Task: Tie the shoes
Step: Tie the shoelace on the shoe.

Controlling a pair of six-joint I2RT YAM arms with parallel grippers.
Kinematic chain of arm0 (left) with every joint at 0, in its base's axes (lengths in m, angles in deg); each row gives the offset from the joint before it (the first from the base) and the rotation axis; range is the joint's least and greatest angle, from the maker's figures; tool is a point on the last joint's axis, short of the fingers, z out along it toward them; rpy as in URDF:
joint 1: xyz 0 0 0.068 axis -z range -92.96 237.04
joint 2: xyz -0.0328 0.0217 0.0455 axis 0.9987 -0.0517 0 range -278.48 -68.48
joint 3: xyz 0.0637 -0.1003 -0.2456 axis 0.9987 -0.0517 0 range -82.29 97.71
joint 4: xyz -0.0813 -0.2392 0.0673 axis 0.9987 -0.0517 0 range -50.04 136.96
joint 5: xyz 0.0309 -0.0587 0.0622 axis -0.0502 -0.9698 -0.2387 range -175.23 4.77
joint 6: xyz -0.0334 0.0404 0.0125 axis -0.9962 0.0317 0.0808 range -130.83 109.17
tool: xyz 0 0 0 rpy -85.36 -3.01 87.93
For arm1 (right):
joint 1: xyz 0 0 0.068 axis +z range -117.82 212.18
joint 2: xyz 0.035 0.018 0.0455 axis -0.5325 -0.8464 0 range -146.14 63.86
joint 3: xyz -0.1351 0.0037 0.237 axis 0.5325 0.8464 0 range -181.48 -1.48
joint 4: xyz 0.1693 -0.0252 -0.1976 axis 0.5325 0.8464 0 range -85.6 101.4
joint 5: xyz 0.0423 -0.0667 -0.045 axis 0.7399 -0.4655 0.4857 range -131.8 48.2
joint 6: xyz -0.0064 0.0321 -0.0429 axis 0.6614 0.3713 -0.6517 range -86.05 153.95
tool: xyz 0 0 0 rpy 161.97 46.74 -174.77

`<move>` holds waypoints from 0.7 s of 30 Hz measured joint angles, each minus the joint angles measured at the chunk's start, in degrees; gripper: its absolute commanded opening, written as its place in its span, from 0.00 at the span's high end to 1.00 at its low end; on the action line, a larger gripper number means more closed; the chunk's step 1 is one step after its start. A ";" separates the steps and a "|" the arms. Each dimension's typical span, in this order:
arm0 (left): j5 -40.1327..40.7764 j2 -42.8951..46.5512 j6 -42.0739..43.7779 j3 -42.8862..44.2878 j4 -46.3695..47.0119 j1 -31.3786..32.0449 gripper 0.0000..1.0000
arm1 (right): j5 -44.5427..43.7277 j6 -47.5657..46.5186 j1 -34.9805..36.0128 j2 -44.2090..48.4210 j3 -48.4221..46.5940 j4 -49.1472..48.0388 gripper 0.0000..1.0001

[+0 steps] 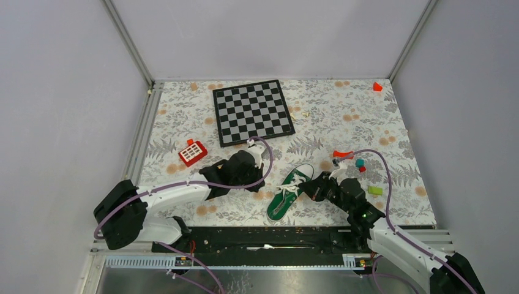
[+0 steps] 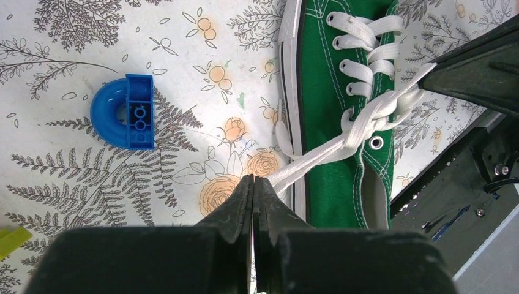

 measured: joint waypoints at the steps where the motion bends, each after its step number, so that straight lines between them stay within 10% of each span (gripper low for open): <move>1: 0.00 0.07 0.00 -0.02 0.07 -0.02 1.00 | 0.00 0.00 0.00 0.04 0.00 0.02 1.00; 21: -0.15 3.50 -1.20 -1.92 0.00 -0.15 1.00 | 0.20 -0.02 0.02 0.04 0.00 -0.11 1.00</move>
